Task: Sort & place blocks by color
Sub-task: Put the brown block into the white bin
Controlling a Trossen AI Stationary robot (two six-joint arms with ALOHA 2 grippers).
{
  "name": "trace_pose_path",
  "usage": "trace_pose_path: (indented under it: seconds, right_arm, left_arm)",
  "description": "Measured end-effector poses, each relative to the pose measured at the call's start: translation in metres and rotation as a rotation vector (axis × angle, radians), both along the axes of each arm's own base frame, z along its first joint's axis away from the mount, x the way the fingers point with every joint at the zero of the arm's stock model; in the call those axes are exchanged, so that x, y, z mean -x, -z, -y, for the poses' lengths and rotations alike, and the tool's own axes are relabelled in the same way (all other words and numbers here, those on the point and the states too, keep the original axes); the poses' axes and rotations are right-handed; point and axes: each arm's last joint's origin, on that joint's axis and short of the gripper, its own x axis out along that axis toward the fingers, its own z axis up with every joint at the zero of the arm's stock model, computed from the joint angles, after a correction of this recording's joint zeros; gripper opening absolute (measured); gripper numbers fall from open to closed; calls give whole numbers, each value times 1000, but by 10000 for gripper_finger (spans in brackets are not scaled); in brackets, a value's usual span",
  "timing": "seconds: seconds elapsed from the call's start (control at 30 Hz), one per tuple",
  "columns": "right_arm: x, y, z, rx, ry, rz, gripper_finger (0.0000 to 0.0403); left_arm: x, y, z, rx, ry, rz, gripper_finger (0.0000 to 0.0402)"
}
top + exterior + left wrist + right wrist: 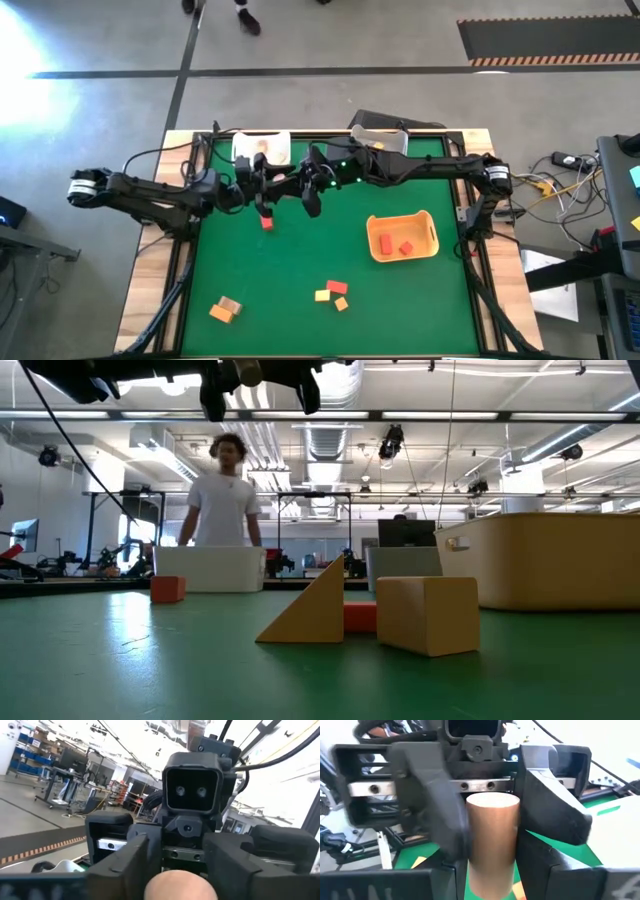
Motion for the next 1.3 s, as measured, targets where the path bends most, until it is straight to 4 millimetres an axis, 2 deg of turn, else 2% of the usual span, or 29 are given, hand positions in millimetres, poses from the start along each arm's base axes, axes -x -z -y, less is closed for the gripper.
trace_pose_path:
  seconds: [0.13, 0.33, 0.6, 0.77, 0.9, 1.0, 1.17, 1.3]
  right_arm:
    - [0, 0, 0, 12, -1, 2, 115]
    - [0, 0, 1, 37, 14, 7, 126]
    - [0, 1, 2, 34, 23, -13, 202]
    - [7, -2, 11, -9, 54, -59, 245]
    - [25, -11, 23, 0, 83, -133, 275]
    - [46, -17, 39, -6, 133, -224, 290]
    - [84, -27, 66, -6, 277, -359, 295]
    - [103, -35, 79, 17, 330, -379, 288]
  left_arm:
    - [0, 0, -1, 18, -1, 5, 93]
    - [1, 0, -1, 15, 2, 6, 94]
    - [1, 0, -1, 28, 0, 2, 93]
    - [2, 0, -4, 36, -36, -14, 93]
    - [5, 5, -9, 65, -99, -95, 93]
    - [9, 11, -19, 138, -236, -172, 93]
    - [18, 28, -50, 342, -489, -342, 93]
    - [26, 37, -81, 467, -603, -518, 93]
